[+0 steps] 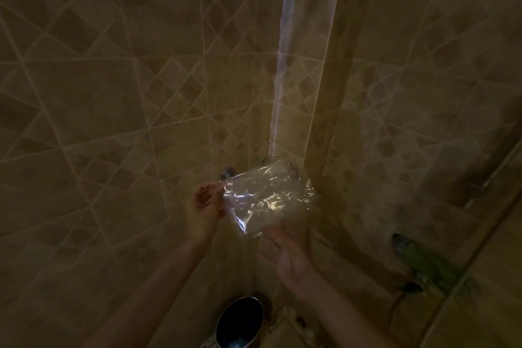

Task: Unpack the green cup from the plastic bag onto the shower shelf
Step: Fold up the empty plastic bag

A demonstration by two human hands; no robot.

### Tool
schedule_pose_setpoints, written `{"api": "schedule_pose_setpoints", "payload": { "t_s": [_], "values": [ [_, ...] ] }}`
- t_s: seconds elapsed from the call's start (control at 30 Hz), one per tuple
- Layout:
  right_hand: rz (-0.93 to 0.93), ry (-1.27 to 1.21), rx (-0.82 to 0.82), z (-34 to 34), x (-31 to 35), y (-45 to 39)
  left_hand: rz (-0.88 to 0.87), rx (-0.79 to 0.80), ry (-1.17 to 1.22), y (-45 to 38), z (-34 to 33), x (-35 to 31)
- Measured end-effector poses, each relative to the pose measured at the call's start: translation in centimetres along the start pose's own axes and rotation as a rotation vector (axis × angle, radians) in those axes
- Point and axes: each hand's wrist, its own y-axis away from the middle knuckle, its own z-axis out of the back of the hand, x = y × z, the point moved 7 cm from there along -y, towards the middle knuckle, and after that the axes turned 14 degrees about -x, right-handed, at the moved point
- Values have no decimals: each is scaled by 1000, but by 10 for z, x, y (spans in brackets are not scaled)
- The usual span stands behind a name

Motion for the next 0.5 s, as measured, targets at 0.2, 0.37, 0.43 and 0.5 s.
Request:
{"api": "schedule_pose_setpoints", "payload": {
  "t_s": [0.2, 0.37, 0.43, 0.5],
  "values": [
    [115, 164, -26, -20, -18, -6, 32, -51, -20, 15, 8, 23],
    [178, 169, -143, 9, -17, -9, 214, 42, -27, 17, 35, 50],
    [184, 198, -157, 18, -21, -9, 310, 96, -54, 22, 47, 69],
    [161, 214, -168, 25, -30, -9, 402, 122, -87, 32, 57, 90]
  ]
}}
